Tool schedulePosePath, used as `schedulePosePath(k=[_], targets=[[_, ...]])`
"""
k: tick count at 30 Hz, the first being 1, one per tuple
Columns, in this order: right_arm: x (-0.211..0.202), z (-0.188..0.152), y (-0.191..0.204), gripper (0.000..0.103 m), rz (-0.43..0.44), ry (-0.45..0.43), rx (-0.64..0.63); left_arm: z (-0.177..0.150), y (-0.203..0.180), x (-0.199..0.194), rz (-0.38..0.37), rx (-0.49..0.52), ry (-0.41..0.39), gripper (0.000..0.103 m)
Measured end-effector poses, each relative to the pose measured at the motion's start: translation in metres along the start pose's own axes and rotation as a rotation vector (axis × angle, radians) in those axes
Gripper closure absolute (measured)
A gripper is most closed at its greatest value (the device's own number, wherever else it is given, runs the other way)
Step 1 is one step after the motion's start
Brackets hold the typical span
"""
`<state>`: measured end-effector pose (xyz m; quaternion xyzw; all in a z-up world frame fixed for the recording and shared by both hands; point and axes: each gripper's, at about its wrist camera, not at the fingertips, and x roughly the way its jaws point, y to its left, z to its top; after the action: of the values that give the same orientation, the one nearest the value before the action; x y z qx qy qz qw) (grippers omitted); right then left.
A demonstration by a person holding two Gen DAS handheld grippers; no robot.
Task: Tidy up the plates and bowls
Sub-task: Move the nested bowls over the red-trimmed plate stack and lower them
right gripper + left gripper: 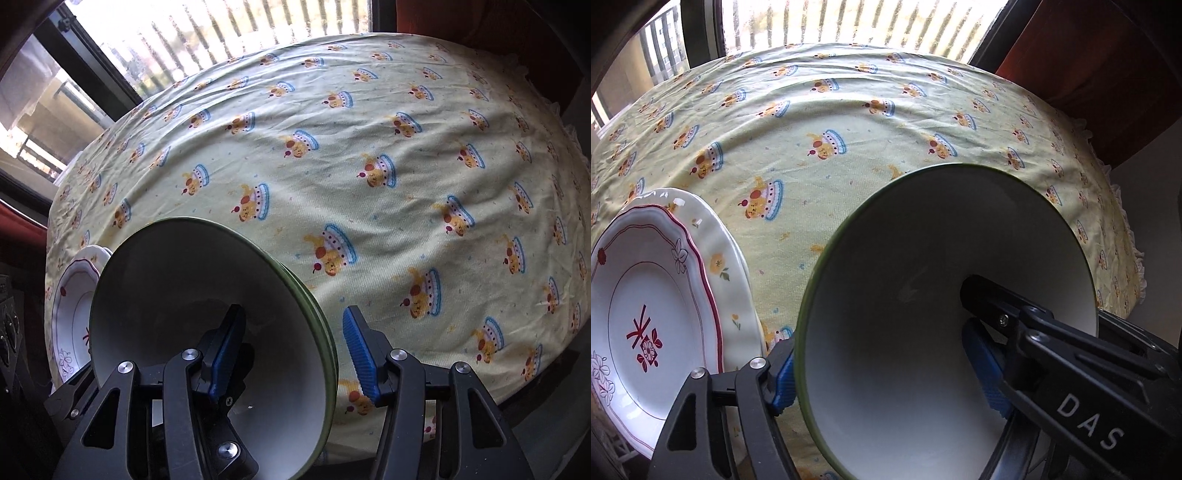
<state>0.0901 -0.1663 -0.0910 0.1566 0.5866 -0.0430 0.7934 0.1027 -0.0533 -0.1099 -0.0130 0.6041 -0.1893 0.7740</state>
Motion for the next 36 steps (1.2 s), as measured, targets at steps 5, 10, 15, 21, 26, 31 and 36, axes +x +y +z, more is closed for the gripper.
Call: schedulePosePath(k=[5, 10, 15, 21, 26, 31, 36], targets=[[0.004, 0.003, -0.008, 0.06, 0.084, 0.015, -0.005, -0.002, -0.013, -0.003, 0.031, 0.009, -0.032, 0.031], [0.006, 0.007, -0.015, 0.06, 0.141, 0.06, -0.002, -0.002, -0.016, -0.003, 0.068, -0.042, 0.002, 0.032], [0.004, 0.009, -0.01, 0.06, 0.132, 0.083, -0.079, -0.006, -0.019, -0.009, 0.091, -0.094, -0.006, 0.035], [-0.014, 0.011, -0.007, 0.059, 0.131, 0.05, -0.156, -0.011, -0.027, -0.028, 0.12, -0.128, -0.051, 0.035], [-0.028, 0.009, -0.005, 0.059, 0.174, 0.045, -0.171, -0.013, -0.031, -0.045, 0.182, -0.117, -0.072, 0.035], [-0.038, 0.009, 0.002, 0.059, 0.184, 0.02, -0.172, -0.012, -0.025, -0.056, 0.175, -0.102, -0.091, 0.035], [-0.04, 0.01, 0.016, 0.059, 0.164, -0.005, -0.167, -0.01, -0.008, -0.061, 0.159, -0.095, -0.108, 0.036]])
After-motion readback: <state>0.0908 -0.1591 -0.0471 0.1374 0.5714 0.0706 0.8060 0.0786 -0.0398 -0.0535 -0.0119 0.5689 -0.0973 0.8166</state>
